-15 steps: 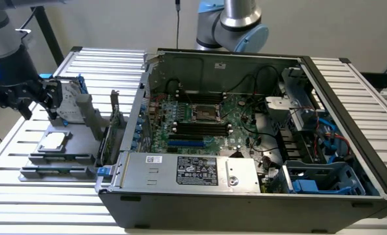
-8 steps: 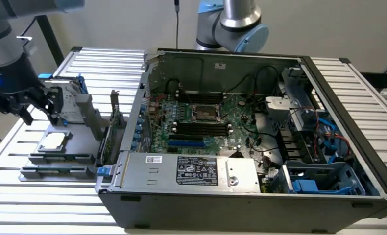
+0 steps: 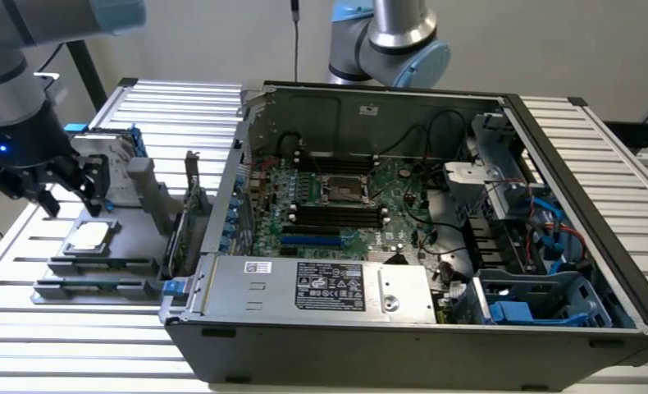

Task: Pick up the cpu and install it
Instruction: 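Pick up the cpu and move it towards the insertion slot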

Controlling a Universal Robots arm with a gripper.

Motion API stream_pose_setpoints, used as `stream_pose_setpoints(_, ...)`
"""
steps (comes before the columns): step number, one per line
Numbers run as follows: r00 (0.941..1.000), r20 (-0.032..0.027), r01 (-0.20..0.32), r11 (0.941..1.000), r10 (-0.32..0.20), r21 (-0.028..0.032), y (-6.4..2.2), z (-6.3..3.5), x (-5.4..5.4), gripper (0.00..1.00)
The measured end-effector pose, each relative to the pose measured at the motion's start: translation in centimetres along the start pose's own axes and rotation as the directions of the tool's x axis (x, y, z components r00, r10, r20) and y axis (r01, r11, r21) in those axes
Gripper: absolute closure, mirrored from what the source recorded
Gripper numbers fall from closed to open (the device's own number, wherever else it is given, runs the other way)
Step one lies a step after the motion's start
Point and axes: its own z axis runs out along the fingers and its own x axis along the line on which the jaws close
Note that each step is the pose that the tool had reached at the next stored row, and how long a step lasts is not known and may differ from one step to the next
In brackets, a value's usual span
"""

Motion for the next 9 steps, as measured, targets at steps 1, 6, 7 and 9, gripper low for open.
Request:
stream_pose_setpoints(1, 1.0000, 0.0000, 0.000, 1.0000, 0.000, 0.0000, -0.02, 0.18, 0.0, 0.40)
stream_pose_setpoints(6, 1.0000, -0.0001, 0.000, 1.0000, 0.000, 0.0001, -0.09, 1.07, 0.0, 0.38)
stream_pose_setpoints(7, 1.0000, 0.0000, 0.000, 1.0000, 0.000, 0.0000, -0.11, 1.25, 0.0, 0.33)
stream_pose_setpoints(9, 1.0000, 0.0000, -0.001, 1.0000, 0.001, 0.0000, -0.16, 1.62, -0.1, 0.33)
